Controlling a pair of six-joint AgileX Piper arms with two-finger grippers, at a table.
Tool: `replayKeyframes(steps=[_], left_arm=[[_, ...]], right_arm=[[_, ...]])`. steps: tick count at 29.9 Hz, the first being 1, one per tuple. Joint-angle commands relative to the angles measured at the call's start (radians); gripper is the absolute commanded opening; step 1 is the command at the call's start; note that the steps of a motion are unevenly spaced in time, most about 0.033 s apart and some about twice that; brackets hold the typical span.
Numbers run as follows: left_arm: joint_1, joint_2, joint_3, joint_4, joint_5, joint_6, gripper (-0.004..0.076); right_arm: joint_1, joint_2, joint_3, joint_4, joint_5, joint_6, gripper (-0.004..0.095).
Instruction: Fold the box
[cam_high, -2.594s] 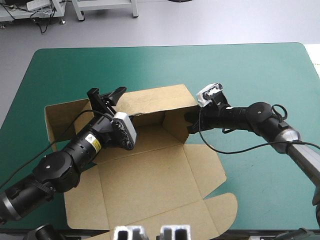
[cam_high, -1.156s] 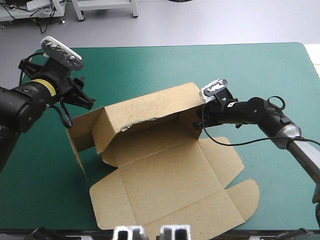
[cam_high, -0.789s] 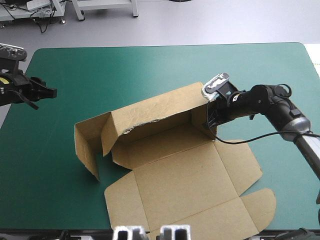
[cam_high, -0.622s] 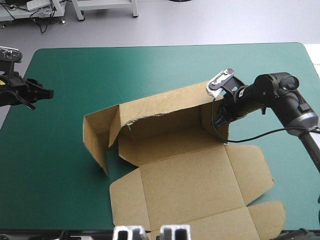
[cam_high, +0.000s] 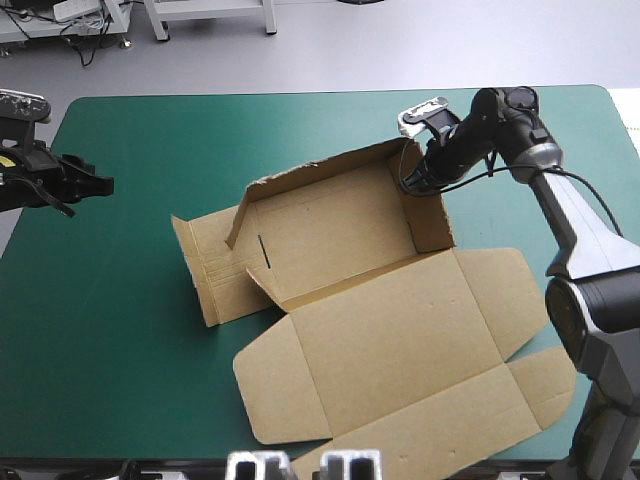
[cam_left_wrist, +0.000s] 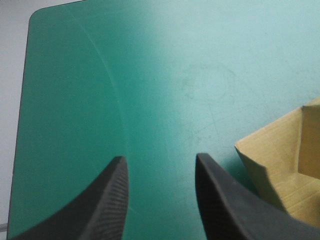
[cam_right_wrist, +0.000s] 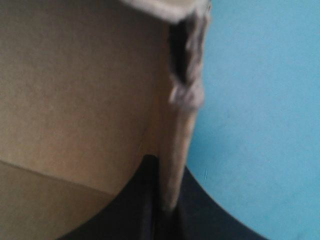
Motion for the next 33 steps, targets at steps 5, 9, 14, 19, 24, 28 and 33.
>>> replayKeyframes(steps=[5,9,14,19,24,28,33], left_arm=[[0.001,-0.017,-0.028,-0.025,-0.055,-0.002,0.0307],[0.001,-0.015,-0.028,-0.023,-0.057,-0.002,0.0307],[0.001,-0.015,-0.028,-0.023,-0.057,-0.002,0.0307],[0.001,-0.015,-0.028,-0.034,-0.057,-0.002,0.0307],[0.001,-0.015,-0.028,-0.049,-0.057,-0.002,0.0307],[0.001,-0.015,-0.028,-0.056,-0.055,-0.002,0.0307],[0.001,-0.015,-0.027,-0.060,-0.048,-0.002,0.0307]], right_arm=[[-0.004,0.010,-0.213,-0.014,0.079,0.052,0.0529],[-0.004,-0.016,-0.272,-0.012,0.079,0.099,0.0652],[-0.004,-0.027,-0.223,-0.025,0.081,0.122,0.0652],[-0.004,-0.016,-0.117,-0.023,0.081,0.131,0.0652],[-0.004,0.023,-0.062,-0.025,0.079,0.132,0.0652],[-0.004,0.074,-0.064,-0.011,0.079,0.134,0.0634],[-0.004,0.115,-0.064,0.035,0.079,0.141,0.0447]])
